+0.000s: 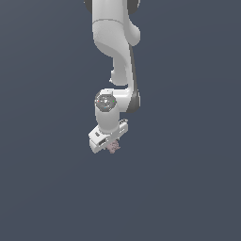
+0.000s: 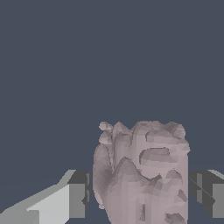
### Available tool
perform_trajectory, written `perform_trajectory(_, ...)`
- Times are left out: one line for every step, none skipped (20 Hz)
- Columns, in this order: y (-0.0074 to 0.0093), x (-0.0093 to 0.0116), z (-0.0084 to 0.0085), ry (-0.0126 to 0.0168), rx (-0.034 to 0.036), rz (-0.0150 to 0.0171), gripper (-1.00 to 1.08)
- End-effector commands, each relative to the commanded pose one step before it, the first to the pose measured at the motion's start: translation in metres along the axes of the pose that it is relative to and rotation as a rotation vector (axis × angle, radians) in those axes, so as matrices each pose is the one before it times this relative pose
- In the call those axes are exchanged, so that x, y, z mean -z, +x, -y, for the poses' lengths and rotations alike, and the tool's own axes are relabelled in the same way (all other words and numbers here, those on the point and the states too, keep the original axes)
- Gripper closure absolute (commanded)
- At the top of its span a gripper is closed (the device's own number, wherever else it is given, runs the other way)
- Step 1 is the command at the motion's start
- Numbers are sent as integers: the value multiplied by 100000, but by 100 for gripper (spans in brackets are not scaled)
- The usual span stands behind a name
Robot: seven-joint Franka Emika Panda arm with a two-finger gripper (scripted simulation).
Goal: Pick up the object and move it to a goal position.
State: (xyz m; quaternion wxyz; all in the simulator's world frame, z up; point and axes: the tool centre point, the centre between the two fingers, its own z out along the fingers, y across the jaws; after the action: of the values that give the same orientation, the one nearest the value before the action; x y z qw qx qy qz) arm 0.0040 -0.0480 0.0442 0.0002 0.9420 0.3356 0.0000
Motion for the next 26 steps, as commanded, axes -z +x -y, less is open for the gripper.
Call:
perform_trajectory(30, -55, 26, 27, 46, -13, 108)
perform_trajectory(0, 0, 0, 0, 0, 0, 108)
perform_trajectory(0, 0, 0, 0, 0, 0, 108)
perform_trajectory(0, 0, 0, 0, 0, 0, 108)
perform_trajectory(-1, 27, -14, 0, 0, 0, 108)
perform_trajectory(-16, 1, 8, 0, 0, 0, 108)
perform_trajectory(-48, 3, 23, 0, 0, 0, 108)
perform_trajectory(-79, 5, 39, 0, 0, 0, 108)
perform_trajectory(-111, 6, 54, 0, 0, 0, 108)
perform_trajectory(-144, 8, 70, 0, 0, 0, 108)
perform_trajectory(-176, 10, 86, 0, 0, 0, 108)
perform_trajectory(-209, 12, 102, 0, 0, 0, 108)
perform_trajectory(-243, 14, 119, 0, 0, 0, 108)
perform_trajectory(-277, 16, 135, 0, 0, 0, 108)
perform_trajectory(-312, 18, 152, 0, 0, 0, 108)
perform_trajectory(-348, 20, 170, 0, 0, 0, 108)
perform_trajectory(-384, 22, 187, 0, 0, 0, 108)
perform_trajectory(-422, 24, 204, 0, 0, 0, 108)
perform_trajectory(-462, 27, 222, 0, 0, 0, 108)
perform_trajectory(-487, 28, 232, 0, 0, 0, 108)
perform_trajectory(-462, 27, 219, 0, 0, 0, 108)
perform_trajectory(-432, 25, 204, 0, 0, 0, 108)
perform_trajectory(-401, 23, 188, 0, 0, 0, 108)
perform_trajectory(-369, 21, 172, 0, 0, 0, 108)
perform_trajectory(-336, 19, 156, 0, 0, 0, 108)
perform_trajectory(-302, 18, 139, 0, 0, 0, 108)
